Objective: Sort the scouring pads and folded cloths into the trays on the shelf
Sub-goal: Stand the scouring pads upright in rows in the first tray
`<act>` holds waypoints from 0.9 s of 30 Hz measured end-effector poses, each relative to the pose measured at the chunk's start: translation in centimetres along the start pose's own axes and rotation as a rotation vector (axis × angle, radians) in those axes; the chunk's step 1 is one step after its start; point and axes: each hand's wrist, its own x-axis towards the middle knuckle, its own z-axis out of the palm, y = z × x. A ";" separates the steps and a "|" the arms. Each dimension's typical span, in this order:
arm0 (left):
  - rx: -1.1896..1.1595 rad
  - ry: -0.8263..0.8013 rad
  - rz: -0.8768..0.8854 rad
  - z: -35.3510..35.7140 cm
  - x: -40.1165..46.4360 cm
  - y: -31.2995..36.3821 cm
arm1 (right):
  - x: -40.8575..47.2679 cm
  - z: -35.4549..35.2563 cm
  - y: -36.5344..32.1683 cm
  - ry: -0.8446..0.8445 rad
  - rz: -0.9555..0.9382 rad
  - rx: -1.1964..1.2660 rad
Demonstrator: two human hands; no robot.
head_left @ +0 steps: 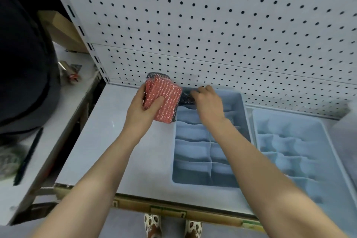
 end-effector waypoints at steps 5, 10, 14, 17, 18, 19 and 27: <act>-0.095 -0.136 0.004 0.4 -0.6 1.3 | -0.8 -3.5 0.0 0.061 0.359 0.929; -0.205 -0.248 -0.022 1.4 -1.3 2.2 | -1.9 -7.4 0.1 -0.413 0.625 1.771; -0.175 -0.328 -0.056 1.2 -1.9 1.5 | -3.4 -7.2 1.5 -0.491 0.570 1.784; -0.172 -0.212 -0.029 1.1 -2.5 1.2 | -3.5 -7.0 2.3 -0.196 0.661 1.859; -0.187 -0.135 -0.022 0.9 -2.6 1.1 | -3.4 -7.1 2.7 -0.053 0.696 1.855; -0.200 -0.056 -0.024 0.7 -2.6 0.9 | -3.4 -7.2 3.3 0.060 0.704 1.792; -0.181 0.108 -0.066 -0.9 -2.1 -0.3 | -2.3 -4.8 2.5 0.071 0.210 0.643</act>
